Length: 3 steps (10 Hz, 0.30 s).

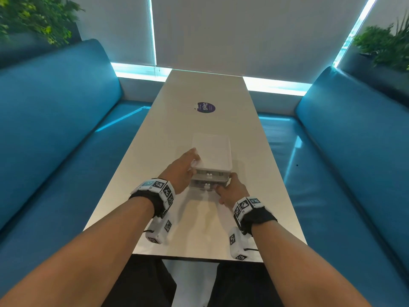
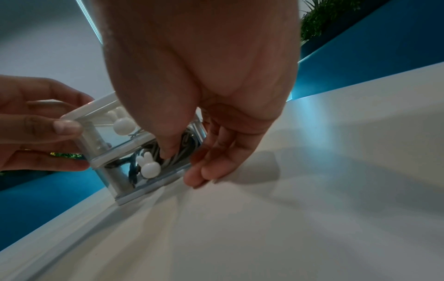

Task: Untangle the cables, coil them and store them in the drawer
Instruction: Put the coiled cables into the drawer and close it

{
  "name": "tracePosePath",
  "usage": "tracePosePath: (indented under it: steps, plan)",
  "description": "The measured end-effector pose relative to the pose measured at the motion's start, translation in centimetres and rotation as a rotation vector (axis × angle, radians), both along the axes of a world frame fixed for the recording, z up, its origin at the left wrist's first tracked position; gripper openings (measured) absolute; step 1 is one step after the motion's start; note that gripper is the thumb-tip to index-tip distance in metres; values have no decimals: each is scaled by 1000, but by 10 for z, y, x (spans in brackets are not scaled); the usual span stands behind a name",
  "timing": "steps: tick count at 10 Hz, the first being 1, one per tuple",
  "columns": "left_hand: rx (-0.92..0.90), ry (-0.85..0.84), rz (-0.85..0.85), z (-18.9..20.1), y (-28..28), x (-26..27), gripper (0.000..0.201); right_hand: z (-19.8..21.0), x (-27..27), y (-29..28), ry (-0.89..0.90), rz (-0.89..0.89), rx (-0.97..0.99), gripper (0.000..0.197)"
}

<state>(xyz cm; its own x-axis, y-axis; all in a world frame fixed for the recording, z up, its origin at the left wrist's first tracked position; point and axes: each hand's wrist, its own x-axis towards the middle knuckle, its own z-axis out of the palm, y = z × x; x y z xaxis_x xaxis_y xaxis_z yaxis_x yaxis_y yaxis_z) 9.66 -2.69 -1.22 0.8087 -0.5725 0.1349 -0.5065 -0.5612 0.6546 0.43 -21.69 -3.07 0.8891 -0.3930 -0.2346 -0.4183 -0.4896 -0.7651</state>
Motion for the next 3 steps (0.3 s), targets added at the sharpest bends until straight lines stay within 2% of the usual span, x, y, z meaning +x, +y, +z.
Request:
tracePosePath:
  steps: [1,2,3]
  plan:
    - [8,0,13,0,-1,-3,49,0,-2,2,10,1,0,51]
    - [-62,28,29,-2,-1,-5,61,4,-3,0,30,7,-3,72]
    - [-196,161,102,-7,13,-22,57,4,-25,-5,72,-5,82,71]
